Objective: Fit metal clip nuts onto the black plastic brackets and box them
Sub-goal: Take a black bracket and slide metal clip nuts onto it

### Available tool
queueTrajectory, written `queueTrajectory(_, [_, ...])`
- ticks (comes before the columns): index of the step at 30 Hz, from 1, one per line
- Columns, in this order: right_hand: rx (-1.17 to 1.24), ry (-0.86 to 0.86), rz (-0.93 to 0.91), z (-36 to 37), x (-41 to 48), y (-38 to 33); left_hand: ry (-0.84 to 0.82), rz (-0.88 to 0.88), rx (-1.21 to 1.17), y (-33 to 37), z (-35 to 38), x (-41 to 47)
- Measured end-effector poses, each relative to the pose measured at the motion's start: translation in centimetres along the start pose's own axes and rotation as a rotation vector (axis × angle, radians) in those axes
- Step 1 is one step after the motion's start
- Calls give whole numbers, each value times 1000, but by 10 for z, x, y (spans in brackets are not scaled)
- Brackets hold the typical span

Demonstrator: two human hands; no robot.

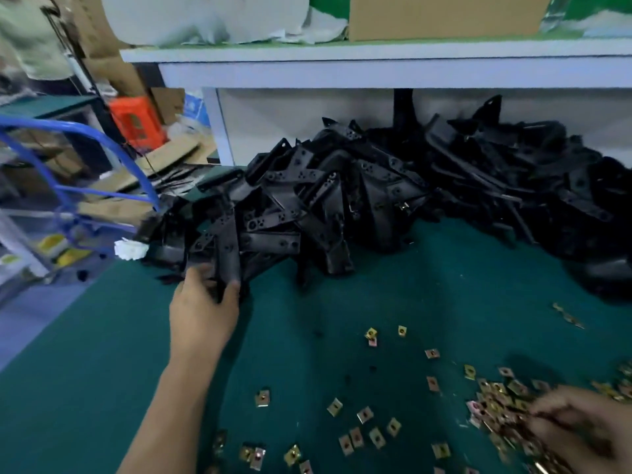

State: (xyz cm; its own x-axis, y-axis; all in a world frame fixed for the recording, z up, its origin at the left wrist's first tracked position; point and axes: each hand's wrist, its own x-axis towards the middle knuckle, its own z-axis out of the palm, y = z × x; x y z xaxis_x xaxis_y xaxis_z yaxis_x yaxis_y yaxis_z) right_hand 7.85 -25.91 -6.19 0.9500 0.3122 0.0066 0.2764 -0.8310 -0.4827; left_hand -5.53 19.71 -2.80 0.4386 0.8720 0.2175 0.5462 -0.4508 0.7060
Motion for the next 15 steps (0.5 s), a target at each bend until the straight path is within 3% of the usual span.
queueTrajectory(1, [76, -130, 6, 2, -2, 6, -26, -12, -17, 1, 1, 3])
queueTrajectory(2, [101, -155, 35, 7, -1, 8, -47, -21, -33, 3, 2, 6])
queueTrajectory(5, [46, -1, 32, -1, -1, 23, -28, -89, -204, 12, 2, 13])
queueTrajectory(9, [67, 26, -15, -17, -10, 6, -178, -280, -799, 30, -10, 6])
queueTrajectory(11, [123, 45, -12, -25, -17, -28, -290, -159, -967, 38, -21, -6])
queueTrajectory(15, [328, 103, -62, -46, -18, -93, -684, 253, -844, 60, -31, -35])
